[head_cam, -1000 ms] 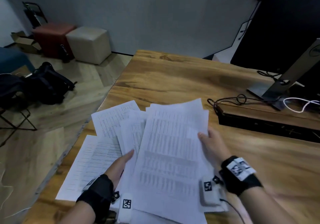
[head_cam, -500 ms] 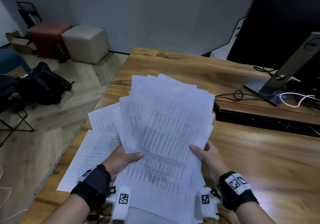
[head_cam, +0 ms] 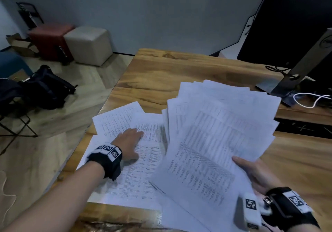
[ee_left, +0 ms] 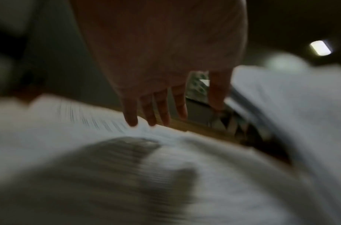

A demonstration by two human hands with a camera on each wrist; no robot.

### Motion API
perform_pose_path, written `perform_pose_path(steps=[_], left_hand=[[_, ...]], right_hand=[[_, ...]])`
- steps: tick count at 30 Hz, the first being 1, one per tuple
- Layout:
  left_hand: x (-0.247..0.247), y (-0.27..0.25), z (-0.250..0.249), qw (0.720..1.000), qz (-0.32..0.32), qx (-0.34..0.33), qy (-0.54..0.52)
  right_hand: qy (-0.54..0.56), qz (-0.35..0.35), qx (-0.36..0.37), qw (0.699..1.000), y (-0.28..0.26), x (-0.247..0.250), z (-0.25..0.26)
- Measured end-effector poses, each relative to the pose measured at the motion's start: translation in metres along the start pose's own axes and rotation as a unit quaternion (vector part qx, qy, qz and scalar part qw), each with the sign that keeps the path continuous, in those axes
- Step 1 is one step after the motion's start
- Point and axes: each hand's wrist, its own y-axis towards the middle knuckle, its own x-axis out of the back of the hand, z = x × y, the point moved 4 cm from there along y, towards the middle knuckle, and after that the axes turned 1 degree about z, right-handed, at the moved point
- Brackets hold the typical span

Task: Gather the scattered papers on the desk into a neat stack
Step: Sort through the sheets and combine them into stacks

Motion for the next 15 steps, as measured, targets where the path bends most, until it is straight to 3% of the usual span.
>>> perform_pose_path(steps=[4,9,15], left_hand=[[0.001,0.020,0.014,0.996,0.040,0.010,0.082],[0.000,0.029,0.017,0.985,0.043,0.014,0.168],[0.005,0.028,0.005,0.991,0.078,-0.020,0.111]], right_hand=[[-0.005,-0.027,0.015,1.000,-0.001,0.012,0.002],[-0.028,-0.060,0.007,0.998,0.001,0.022,-0.001],[-0.039,-0.092,-0.002,0.995,0.005,0.034,-0.004]])
